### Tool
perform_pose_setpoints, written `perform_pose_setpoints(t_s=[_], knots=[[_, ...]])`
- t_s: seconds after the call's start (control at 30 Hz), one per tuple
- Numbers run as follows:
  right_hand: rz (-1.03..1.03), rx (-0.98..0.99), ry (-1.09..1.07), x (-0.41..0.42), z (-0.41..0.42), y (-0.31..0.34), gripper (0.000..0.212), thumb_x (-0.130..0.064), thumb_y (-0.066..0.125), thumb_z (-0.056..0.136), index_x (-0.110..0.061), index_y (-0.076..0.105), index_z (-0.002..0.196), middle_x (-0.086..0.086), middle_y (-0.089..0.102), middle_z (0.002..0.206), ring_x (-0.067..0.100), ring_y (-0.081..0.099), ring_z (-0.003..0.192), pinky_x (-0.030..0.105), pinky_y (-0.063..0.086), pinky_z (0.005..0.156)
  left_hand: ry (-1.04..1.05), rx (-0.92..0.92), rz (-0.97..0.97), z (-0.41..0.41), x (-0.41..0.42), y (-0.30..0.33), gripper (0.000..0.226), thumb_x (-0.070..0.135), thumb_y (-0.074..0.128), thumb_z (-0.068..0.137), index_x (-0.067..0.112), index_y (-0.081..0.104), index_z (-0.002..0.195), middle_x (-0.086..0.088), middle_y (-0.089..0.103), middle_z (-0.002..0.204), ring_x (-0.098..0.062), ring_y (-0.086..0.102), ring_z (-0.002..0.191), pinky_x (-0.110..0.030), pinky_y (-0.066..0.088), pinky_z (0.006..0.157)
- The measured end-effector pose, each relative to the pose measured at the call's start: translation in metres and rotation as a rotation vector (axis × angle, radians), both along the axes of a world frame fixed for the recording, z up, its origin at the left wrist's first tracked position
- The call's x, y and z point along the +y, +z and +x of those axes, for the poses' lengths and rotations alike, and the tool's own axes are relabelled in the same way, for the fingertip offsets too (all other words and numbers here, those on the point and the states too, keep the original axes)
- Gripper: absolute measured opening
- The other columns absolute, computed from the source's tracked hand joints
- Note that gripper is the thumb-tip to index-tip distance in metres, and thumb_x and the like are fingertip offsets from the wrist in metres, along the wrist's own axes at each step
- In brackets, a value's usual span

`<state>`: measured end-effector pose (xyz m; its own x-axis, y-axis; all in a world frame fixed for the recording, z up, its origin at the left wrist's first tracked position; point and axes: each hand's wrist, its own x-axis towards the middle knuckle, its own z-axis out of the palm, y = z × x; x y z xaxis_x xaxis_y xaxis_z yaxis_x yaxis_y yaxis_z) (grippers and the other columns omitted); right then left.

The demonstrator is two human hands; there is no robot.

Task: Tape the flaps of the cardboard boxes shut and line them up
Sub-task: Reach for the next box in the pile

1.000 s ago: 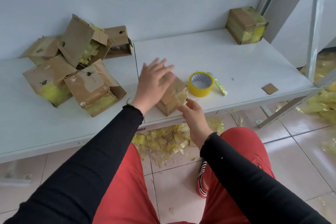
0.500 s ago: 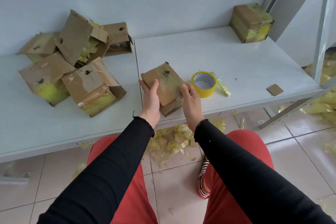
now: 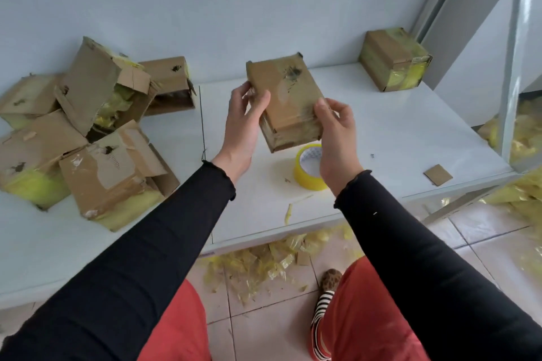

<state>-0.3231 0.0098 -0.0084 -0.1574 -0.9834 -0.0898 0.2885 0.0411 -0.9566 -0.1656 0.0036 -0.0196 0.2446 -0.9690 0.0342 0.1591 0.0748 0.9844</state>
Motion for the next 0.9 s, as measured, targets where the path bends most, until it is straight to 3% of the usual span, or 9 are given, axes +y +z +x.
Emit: perform_pose_setpoints(t_s=[0.1,0.2,0.37,0.47,0.53,0.63,0.73,0.8,0.9], knots=[[-0.017,0.056,-0.044,-0.042,-0.030,0.008,0.011,-0.023,0.061,0.102,-0.014,0.056,0.107,0.000,0.065,0.095,0.010,0.060,0.079,0.024,0.046,0.071,-0.148,-0.148,-0.006,-0.023,-0.042,0.012,0.023,0.036,0.063,0.102,0.042,0.061,0.124,0.022,0.067,0.118,0.006,0.063,0.113,-0.011,0.051,0.087],[0.020,0.101,-0.067,-0.079,-0.058,0.000,0.009,-0.023,0.061,0.102,-0.017,0.055,0.103,0.006,0.065,0.104,0.018,0.060,0.089,0.033,0.048,0.080,-0.291,-0.163,0.071,-0.050,-0.081,0.005,0.029,0.036,0.063,0.100,0.047,0.051,0.124,0.037,0.068,0.101,0.017,0.064,0.095,-0.003,0.048,0.069],[0.063,0.210,-0.114,-0.137,-0.093,-0.023,0.019,-0.029,0.061,0.102,-0.015,0.059,0.115,0.003,0.064,0.112,0.016,0.061,0.097,0.034,0.051,0.087,-0.334,-0.180,0.138,-0.091,-0.139,-0.026,0.066,0.042,0.072,0.079,0.020,0.041,0.133,0.001,0.061,0.131,-0.006,0.064,0.113,-0.020,0.054,0.086],[0.069,0.285,-0.139,-0.174,-0.106,-0.033,0.026,-0.026,0.055,0.103,-0.012,0.062,0.124,0.003,0.065,0.113,0.016,0.060,0.099,0.031,0.051,0.086,-0.376,-0.199,0.170,-0.102,-0.175,-0.038,0.066,0.045,0.071,0.084,0.021,0.046,0.140,0.004,0.061,0.134,-0.011,0.061,0.121,-0.037,0.050,0.106],[0.064,0.356,-0.119,-0.197,-0.112,-0.041,0.028,-0.020,0.051,0.103,-0.012,0.065,0.126,0.001,0.069,0.117,0.016,0.062,0.101,0.029,0.052,0.085,-0.387,-0.222,0.183,-0.104,-0.196,-0.045,0.051,0.042,0.069,0.093,0.027,0.051,0.138,0.012,0.064,0.127,-0.005,0.062,0.116,-0.032,0.050,0.101],[0.061,0.495,-0.138,-0.225,-0.119,-0.048,0.040,-0.017,0.048,0.102,-0.014,0.058,0.141,0.000,0.064,0.134,0.015,0.062,0.117,0.031,0.053,0.100,-0.401,-0.269,0.176,-0.109,-0.226,-0.051,0.031,0.037,0.066,0.099,0.038,0.055,0.128,0.024,0.064,0.114,0.005,0.061,0.106,-0.024,0.047,0.092],[0.048,0.558,-0.215,-0.251,-0.126,-0.053,0.037,-0.017,0.052,0.103,-0.015,0.054,0.139,0.000,0.063,0.123,0.007,0.061,0.096,0.023,0.053,0.083,-0.420,-0.337,0.196,-0.118,-0.250,-0.052,0.061,0.042,0.065,0.100,0.022,0.044,0.154,0.011,0.060,0.139,-0.011,0.057,0.128,-0.036,0.043,0.113],[0.064,0.583,-0.236,-0.266,-0.129,-0.055,0.030,-0.016,0.051,0.103,-0.014,0.054,0.132,0.006,0.064,0.120,0.018,0.065,0.098,0.035,0.056,0.088,-0.425,-0.374,0.213,-0.125,-0.263,-0.052,0.073,0.044,0.064,0.100,0.021,0.032,0.162,0.001,0.051,0.154,-0.019,0.050,0.138,-0.042,0.040,0.118],[0.065,0.691,-0.215,-0.278,-0.130,-0.055,0.037,-0.013,0.047,0.102,-0.014,0.050,0.139,0.008,0.061,0.128,0.026,0.063,0.114,0.041,0.053,0.101,-0.399,-0.391,0.215,-0.137,-0.279,-0.056,0.068,0.040,0.063,0.102,0.022,0.034,0.161,-0.004,0.051,0.154,-0.023,0.052,0.138,-0.044,0.042,0.117]])
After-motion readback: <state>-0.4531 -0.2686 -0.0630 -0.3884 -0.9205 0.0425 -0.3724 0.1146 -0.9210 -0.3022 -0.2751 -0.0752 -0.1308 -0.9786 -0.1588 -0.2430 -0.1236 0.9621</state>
